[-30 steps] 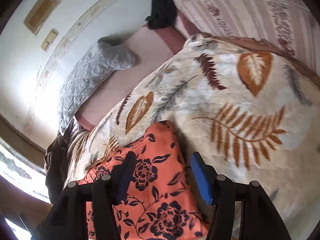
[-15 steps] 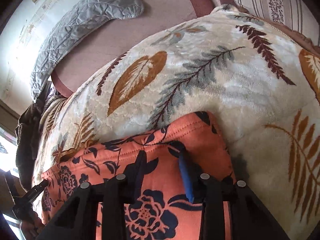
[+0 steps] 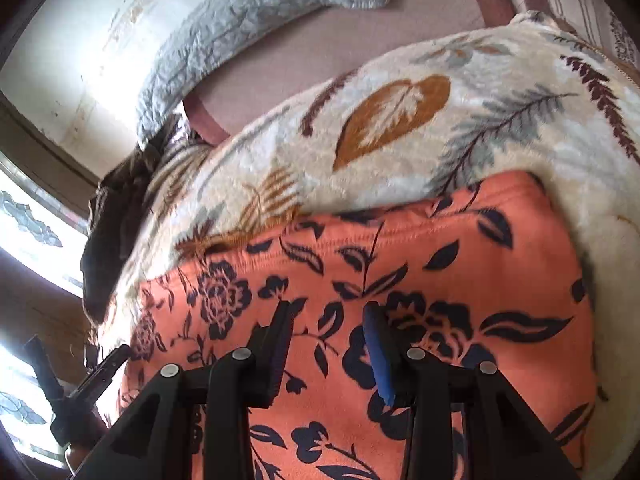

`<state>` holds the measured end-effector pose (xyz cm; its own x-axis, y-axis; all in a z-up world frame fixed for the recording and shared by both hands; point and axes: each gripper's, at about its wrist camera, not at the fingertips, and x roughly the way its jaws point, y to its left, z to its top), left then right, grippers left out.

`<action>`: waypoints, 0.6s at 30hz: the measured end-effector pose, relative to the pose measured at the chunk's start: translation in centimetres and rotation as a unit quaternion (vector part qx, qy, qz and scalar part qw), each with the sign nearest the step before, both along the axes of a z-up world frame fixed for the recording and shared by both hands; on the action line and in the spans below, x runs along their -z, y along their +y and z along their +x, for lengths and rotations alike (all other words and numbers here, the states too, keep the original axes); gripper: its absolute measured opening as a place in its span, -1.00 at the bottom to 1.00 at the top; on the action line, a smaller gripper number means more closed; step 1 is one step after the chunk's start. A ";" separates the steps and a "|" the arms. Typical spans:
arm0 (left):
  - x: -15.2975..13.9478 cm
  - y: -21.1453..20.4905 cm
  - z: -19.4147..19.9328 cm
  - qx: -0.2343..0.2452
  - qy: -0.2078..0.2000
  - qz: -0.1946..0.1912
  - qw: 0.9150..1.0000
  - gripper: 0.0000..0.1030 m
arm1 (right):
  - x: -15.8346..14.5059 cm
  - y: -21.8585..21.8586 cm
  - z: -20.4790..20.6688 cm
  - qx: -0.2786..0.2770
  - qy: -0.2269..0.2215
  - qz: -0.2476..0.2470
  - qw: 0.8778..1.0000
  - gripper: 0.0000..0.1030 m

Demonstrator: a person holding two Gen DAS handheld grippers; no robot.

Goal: Fold small clothes
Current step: 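Press the folded orange blouse flat with both grippers and smooth it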

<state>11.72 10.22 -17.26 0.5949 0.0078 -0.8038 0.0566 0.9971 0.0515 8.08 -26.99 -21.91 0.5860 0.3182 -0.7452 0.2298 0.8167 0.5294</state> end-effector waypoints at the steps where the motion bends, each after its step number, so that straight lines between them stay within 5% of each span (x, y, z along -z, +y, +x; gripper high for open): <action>1: 0.8 0.1 0.0 -0.004 0.012 0.008 1.000 -0.07 | 0.7 0.6 0.2 -0.006 0.017 -0.007 1.000 -0.22; 3: 1.7 0.3 -0.2 -0.003 0.026 0.017 1.000 0.03 | 0.5 1.2 -0.2 -0.009 0.012 -0.026 1.000 -0.22; 8: -1.2 0.0 -2.9 0.001 0.001 0.029 1.000 0.03 | -1.8 0.1 -3.9 0.007 -0.024 0.018 1.000 -0.22; 11: -2.7 -0.2 -5.8 0.011 -0.020 0.028 0.999 0.29 | -2.6 -0.9 -7.7 0.030 -0.038 0.056 0.997 0.19; 18: -2.3 0.2 -10.7 0.033 -0.049 0.021 0.998 0.48 | -2.6 -3.0 -16.8 0.063 -0.064 0.148 0.985 0.20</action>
